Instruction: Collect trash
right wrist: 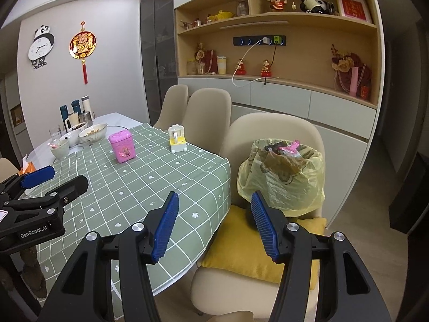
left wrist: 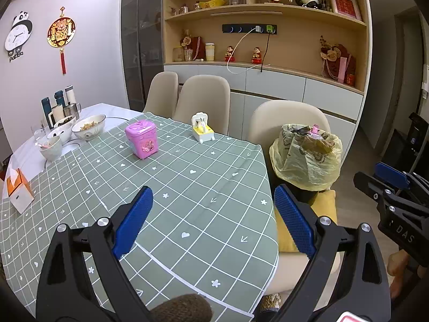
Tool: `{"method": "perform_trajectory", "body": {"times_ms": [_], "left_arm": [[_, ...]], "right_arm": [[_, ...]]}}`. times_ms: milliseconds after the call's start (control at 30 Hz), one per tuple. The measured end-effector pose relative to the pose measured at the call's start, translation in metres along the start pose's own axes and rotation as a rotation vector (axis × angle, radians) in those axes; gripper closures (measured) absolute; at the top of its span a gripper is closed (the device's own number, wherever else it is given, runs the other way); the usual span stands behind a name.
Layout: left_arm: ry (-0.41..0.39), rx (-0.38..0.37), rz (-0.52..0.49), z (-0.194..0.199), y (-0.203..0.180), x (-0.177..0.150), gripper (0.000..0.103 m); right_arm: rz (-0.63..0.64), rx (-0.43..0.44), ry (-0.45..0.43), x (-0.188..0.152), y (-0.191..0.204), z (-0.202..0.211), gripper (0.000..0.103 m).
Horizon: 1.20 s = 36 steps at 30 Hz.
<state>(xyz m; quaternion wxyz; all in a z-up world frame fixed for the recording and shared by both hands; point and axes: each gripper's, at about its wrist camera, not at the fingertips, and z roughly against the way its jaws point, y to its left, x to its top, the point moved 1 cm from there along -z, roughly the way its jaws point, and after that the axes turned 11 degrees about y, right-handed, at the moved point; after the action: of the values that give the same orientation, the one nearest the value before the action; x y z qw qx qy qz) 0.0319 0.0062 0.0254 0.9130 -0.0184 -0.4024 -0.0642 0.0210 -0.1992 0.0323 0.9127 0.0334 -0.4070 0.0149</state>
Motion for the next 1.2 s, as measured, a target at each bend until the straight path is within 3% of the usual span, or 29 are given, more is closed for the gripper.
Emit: {"method": "perform_trajectory", "body": {"times_ms": [1200], "left_arm": [[-0.013, -0.009, -0.024, 0.003, -0.016, 0.006, 0.015]], "right_arm": [[-0.032, 0.002, -0.001, -0.005, -0.016, 0.002, 0.050]]}}
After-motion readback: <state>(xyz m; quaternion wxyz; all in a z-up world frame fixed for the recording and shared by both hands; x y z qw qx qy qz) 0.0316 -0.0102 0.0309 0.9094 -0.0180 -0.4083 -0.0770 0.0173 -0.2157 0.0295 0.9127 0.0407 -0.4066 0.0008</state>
